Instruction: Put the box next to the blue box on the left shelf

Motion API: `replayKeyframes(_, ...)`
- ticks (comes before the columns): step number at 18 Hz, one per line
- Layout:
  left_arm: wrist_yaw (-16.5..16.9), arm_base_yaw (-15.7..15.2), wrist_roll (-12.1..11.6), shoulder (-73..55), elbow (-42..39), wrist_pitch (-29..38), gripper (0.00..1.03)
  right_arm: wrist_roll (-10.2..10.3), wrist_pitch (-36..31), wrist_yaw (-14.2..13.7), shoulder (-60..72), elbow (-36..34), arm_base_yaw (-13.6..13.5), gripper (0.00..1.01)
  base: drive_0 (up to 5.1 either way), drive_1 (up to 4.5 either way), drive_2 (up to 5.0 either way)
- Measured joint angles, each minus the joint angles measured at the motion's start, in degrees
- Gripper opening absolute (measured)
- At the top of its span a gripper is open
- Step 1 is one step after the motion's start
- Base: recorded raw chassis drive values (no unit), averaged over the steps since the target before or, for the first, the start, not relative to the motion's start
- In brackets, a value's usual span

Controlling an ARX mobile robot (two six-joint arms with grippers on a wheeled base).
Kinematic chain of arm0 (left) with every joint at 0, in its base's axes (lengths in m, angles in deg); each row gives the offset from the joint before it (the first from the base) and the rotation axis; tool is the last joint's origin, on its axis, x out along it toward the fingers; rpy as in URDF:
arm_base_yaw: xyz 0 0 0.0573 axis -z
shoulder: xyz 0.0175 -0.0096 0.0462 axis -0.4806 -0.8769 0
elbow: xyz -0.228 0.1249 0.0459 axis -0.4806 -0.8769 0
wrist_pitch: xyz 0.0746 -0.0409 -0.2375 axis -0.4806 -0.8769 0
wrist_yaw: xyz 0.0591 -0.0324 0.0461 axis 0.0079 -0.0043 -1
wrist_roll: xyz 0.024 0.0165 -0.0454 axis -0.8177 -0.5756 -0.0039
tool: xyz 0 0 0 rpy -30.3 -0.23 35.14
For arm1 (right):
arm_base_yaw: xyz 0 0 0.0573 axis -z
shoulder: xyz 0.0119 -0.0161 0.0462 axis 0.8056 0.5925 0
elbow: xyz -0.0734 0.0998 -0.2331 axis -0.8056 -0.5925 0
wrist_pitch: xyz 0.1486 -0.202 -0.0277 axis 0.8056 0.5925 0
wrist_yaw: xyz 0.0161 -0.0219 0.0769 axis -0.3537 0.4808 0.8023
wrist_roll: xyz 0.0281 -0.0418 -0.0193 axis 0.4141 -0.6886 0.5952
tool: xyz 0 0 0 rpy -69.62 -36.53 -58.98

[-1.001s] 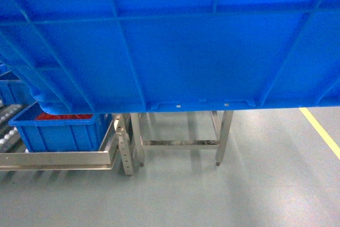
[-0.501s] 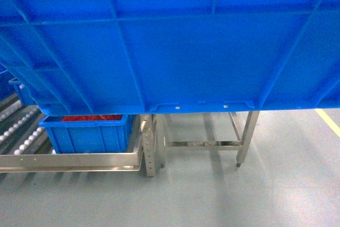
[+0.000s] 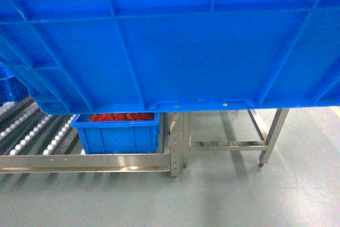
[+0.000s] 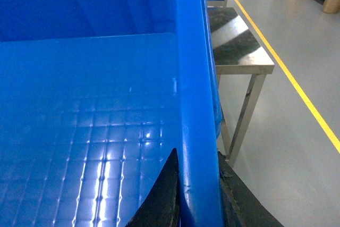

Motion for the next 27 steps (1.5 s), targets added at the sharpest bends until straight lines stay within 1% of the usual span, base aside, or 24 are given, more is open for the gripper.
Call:
replayKeyframes(15, 0.0, 0.0, 0.1, 0.0, 0.0, 0.1, 0.32, 0.0, -0.2, -0.2, 0.0, 0.0, 0.0, 0.10, -5.0, 2.39, 2.4)
replayKeyframes(27, 0.0, 0.0, 0.1, 0.0, 0.0, 0.1, 0.32, 0.0, -0.2, 0.0, 0.0, 0.0, 0.0, 0.10, -4.8, 1.30, 3.5)
